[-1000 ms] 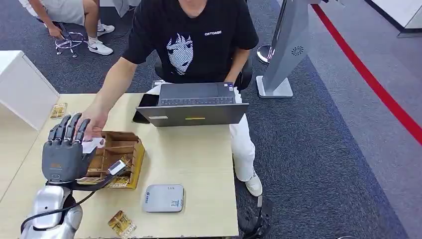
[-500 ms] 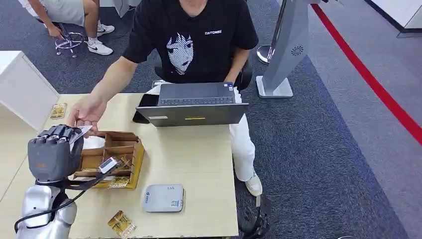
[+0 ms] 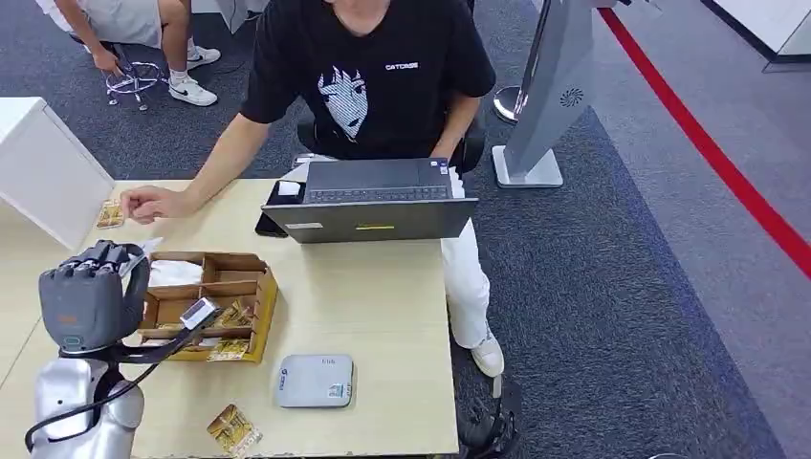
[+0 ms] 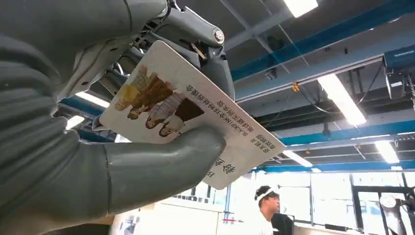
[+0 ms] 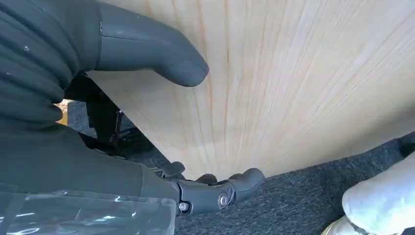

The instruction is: Pass the card to the sensor for recognition and then transmit it.

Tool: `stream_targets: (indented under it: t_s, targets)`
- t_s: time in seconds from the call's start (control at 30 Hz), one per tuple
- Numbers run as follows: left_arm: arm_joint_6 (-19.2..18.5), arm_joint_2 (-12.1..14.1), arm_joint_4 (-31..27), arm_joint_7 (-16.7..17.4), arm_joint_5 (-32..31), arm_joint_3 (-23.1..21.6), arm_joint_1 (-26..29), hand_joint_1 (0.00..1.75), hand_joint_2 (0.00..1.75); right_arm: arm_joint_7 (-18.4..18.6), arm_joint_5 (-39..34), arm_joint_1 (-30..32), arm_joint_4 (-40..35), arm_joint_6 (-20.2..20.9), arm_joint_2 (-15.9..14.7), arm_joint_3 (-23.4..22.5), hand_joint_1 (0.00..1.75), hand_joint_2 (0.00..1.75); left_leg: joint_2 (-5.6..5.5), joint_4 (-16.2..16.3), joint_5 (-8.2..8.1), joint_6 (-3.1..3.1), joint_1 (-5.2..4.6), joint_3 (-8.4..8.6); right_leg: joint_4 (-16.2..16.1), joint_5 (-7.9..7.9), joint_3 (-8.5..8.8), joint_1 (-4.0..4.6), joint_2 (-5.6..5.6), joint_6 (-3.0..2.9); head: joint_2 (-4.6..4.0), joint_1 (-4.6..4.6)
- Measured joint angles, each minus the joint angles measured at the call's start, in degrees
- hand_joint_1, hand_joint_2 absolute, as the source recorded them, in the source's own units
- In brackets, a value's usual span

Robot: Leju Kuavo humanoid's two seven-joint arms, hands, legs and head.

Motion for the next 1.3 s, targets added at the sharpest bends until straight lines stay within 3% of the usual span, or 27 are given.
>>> stream_targets:
  t_s: [1.3]
  targets:
    - [0.00,-0.28,0.00,0.00,0.00,0.07,0.00,1.75,1.75,0.00,0.02,0.00,0.00,0.00,0.00,-0.02,0.00,1.75,0.00,0.00,0.00,0.00,0.00,0.00,0.00,0.00,0.00,0.00,0.00,0.00,-0.02,0.00]
